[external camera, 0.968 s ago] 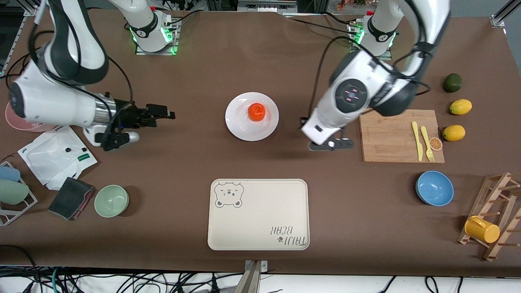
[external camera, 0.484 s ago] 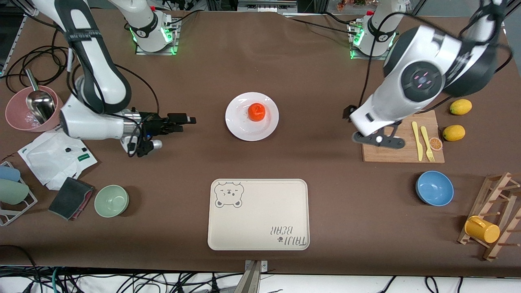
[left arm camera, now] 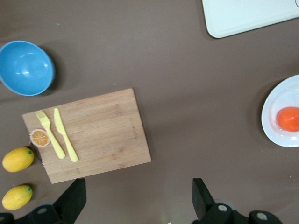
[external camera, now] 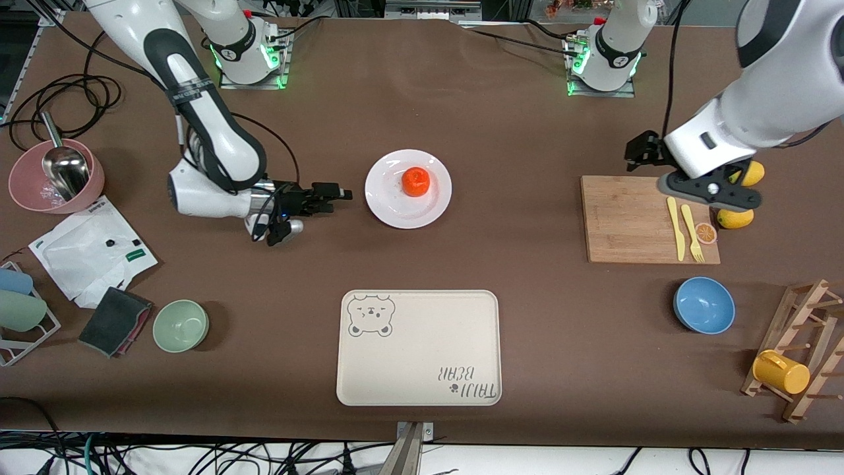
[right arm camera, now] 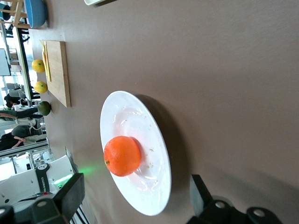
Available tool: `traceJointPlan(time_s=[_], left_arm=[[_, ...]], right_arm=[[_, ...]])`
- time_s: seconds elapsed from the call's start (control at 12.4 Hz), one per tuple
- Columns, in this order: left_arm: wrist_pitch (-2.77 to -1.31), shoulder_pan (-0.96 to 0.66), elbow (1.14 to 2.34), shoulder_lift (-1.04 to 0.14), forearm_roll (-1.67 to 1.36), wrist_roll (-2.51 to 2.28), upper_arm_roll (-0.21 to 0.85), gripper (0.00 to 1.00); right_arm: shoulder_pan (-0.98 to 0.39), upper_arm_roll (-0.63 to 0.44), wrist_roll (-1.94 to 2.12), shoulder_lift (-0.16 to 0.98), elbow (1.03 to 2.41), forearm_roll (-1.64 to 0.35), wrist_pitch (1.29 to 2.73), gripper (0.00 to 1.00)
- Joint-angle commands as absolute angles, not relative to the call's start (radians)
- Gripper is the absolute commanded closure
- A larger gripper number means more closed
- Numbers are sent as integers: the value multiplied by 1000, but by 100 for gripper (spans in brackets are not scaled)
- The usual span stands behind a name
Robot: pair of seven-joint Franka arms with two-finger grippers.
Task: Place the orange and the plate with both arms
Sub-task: 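Return the left gripper to rest while the right gripper approaches the plate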
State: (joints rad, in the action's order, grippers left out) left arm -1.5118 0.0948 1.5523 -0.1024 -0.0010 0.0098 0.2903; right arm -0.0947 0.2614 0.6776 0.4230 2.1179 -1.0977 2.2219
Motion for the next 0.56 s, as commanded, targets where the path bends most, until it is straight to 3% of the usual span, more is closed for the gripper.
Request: traceJointPlan(time_s=[0.0, 0.24, 0.48], left_arm=[[-1534, -20, 1571, -42, -26, 46, 91, 0], [-1712, -31, 1716, 50, 61, 41, 45, 0], [-1681, -35, 1763, 89, -18, 41, 11, 0]], right_arm=[[-84, 285, 855, 465, 2146, -1227, 2244, 0], [-84, 285, 954, 482, 2166, -1299, 2241, 0], [-84, 302, 971, 497, 2177, -1348, 2244, 5]])
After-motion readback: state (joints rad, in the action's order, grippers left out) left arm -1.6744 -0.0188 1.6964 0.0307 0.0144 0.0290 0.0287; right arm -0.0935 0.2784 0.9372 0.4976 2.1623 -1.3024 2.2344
